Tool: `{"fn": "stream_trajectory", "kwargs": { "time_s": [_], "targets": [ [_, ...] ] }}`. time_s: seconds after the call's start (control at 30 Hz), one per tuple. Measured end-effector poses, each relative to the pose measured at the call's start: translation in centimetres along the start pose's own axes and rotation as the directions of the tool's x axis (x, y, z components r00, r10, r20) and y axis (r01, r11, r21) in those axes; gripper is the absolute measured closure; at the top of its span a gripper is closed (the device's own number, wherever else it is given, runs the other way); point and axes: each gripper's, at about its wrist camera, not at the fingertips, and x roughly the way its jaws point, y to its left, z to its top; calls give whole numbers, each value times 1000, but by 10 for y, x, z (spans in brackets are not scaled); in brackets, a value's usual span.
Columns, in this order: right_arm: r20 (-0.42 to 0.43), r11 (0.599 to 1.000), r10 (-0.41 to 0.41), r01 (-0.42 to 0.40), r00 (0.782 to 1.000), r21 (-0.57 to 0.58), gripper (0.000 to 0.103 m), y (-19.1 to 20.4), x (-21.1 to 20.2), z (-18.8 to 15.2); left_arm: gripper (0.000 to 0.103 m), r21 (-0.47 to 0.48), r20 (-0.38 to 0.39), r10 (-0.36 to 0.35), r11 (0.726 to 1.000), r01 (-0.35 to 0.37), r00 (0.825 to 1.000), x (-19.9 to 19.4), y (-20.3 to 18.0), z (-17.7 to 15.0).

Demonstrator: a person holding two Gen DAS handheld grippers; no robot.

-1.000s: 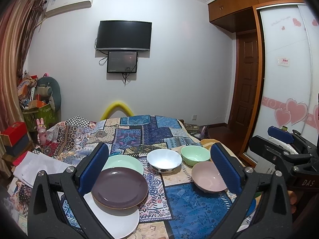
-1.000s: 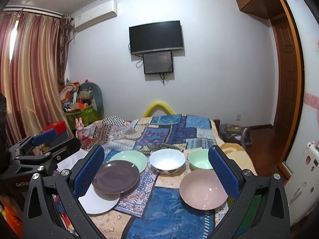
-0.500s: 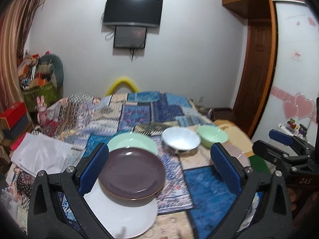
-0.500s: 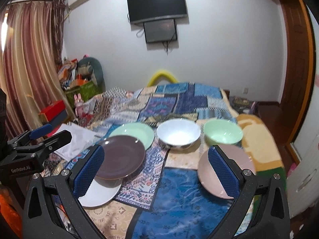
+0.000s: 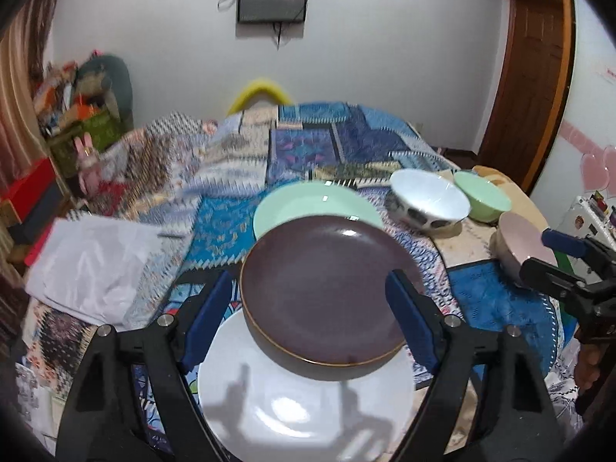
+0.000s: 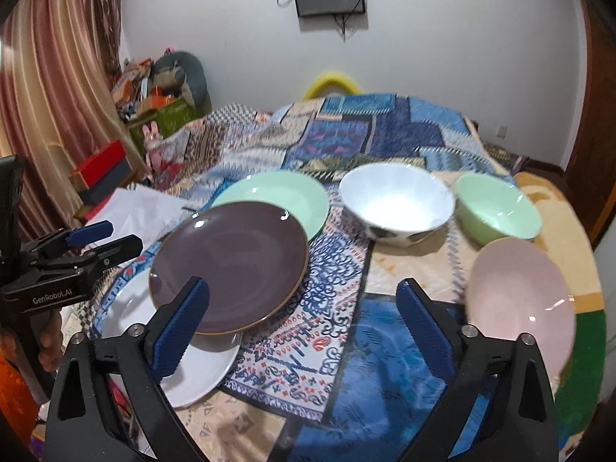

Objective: Organize plates and bowls
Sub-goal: 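Move both tools to the dark brown plate and grip its rim, then lift the dark brown plate off the white plate with both tools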

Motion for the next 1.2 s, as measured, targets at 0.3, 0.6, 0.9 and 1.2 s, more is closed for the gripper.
{"fn": "stream_trajectory", "kwargs": {
  "time_s": [0.3, 0.6, 0.9, 1.2],
  "targets": [
    [-113, 1000, 3, -1, 994, 21, 31, 0, 49, 1, 38, -7, -114, -28, 1000, 27, 993, 57, 40, -1],
    [-187, 996, 47, -32, 981, 85, 50, -10, 75, -4, 59, -128, -217, -100, 989, 73, 971, 103, 75, -1],
    [-204, 995, 83, -69, 975, 76, 68, -7, 90, 0, 71, -164, -265, -145, 981, 103, 953, 125, 81, -3],
    [-210, 992, 114, -100, 971, 78, 76, -6, 94, 5, 75, -152, -277, -155, 982, 116, 948, 131, 75, 0]
  ]
}}
